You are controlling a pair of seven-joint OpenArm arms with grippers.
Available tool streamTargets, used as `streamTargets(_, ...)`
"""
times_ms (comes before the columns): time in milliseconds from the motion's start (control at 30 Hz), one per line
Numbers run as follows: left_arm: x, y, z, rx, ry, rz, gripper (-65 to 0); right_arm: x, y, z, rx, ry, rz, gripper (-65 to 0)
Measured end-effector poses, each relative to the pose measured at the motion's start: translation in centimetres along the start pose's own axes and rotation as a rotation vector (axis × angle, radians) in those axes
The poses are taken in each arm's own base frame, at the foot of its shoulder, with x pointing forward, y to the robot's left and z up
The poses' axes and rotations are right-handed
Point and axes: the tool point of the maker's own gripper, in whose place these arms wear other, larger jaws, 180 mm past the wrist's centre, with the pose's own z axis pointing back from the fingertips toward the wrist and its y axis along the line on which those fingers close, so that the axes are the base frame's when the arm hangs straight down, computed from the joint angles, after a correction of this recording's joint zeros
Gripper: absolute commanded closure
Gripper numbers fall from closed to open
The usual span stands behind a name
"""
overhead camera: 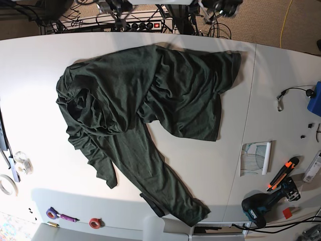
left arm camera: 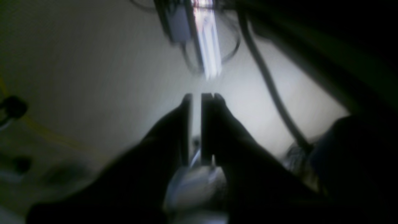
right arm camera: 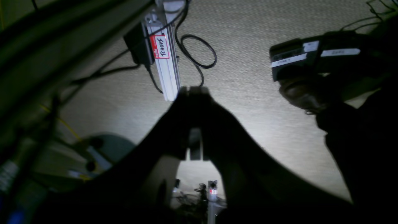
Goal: Layout the t-shirt on the table in an organized manner, then fold the t-shirt properly
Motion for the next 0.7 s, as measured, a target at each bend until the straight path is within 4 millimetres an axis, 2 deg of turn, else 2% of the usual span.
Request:
streamTargets(133,-1.4,0.4,2.1,0.005,-0.088,-0.012,-6.3,-1.1,-2.9,1.8,-0.038,-0.082,0.047,0.0)
streamTargets(200,-2.6,0.3,3.1,0.002,-0.091,-0.017,-6.3,-1.5,-3.7,2.9,-0.045,-0.119,0.077,0.0)
streamTargets(400,-2.7,0.5,6.8,0.011,-0.183,-0.078,-6.3,-2.1,-3.9,7.0,-0.021,-0.24,0.174,0.0)
streamTargets(567,-6.0,0.5,9.5,0.013,-0.139,-0.137,-6.3,-3.3,-3.6,10.5,-0.034,-0.29,0.209,0.0)
streamTargets(700,-7.7,1.8,12.2,0.033,-0.125,-0.218,-6.3,-5.7,-3.5,13.5,-0.048,-0.297,0.183,0.0)
